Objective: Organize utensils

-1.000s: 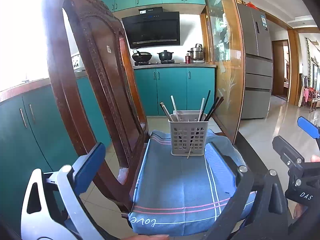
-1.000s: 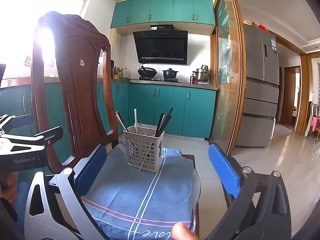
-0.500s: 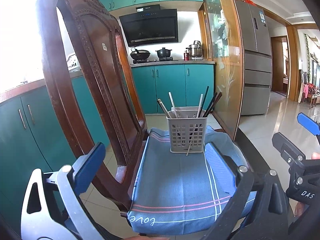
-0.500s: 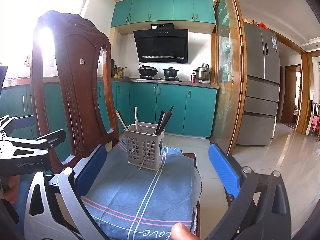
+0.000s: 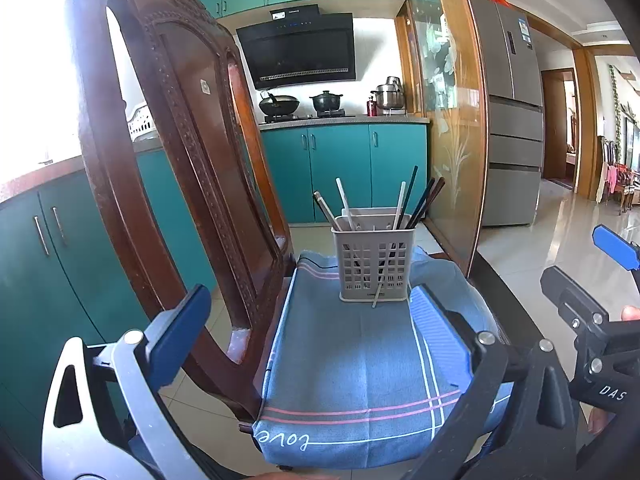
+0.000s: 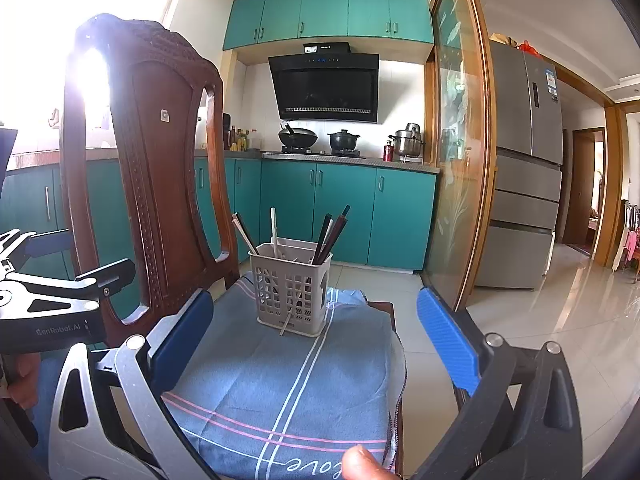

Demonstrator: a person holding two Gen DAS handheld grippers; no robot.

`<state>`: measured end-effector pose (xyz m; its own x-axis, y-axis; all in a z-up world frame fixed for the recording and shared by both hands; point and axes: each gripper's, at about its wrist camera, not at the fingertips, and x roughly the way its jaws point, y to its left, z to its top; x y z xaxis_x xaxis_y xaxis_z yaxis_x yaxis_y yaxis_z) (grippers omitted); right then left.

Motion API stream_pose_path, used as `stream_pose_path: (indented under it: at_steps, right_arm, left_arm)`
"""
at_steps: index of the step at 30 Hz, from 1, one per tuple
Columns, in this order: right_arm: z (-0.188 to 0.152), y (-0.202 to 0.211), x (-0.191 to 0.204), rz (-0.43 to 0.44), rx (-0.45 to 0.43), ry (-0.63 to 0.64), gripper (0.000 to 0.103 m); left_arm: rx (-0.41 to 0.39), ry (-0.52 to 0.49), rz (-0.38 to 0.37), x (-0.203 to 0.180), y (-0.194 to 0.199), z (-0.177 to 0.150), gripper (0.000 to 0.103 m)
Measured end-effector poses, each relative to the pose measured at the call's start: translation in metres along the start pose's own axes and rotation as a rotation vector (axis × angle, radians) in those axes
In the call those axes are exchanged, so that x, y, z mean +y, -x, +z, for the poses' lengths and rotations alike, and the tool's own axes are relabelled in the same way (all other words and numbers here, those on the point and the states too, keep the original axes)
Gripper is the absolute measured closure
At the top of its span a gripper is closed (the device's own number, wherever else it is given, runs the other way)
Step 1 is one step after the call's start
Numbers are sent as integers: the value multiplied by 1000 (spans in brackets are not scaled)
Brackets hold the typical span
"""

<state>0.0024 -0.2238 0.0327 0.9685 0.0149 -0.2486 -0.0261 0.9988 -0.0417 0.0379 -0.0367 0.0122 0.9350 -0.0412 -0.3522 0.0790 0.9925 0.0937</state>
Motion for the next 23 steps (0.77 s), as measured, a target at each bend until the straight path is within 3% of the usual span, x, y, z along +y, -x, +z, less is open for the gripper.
stream_pose_path:
  at_steps: [15,19,22,23]
  right_arm:
    - [-7,-23,3,4,43,3,3]
    - [-23,-68,-5,-6,189,-48,3]
    - [-53,-136,-20,-16,378,-130,3]
    - [-53,-136,-20,-16,378,-130,3]
  left_arm:
    - [32,9,-3,1,-19,-4,4]
    - [106,21,-20,2,-40,-10,4]
    - [200,35,-46,3,-63,-19,4]
    - [233,35,-51,2,-71,-23,4]
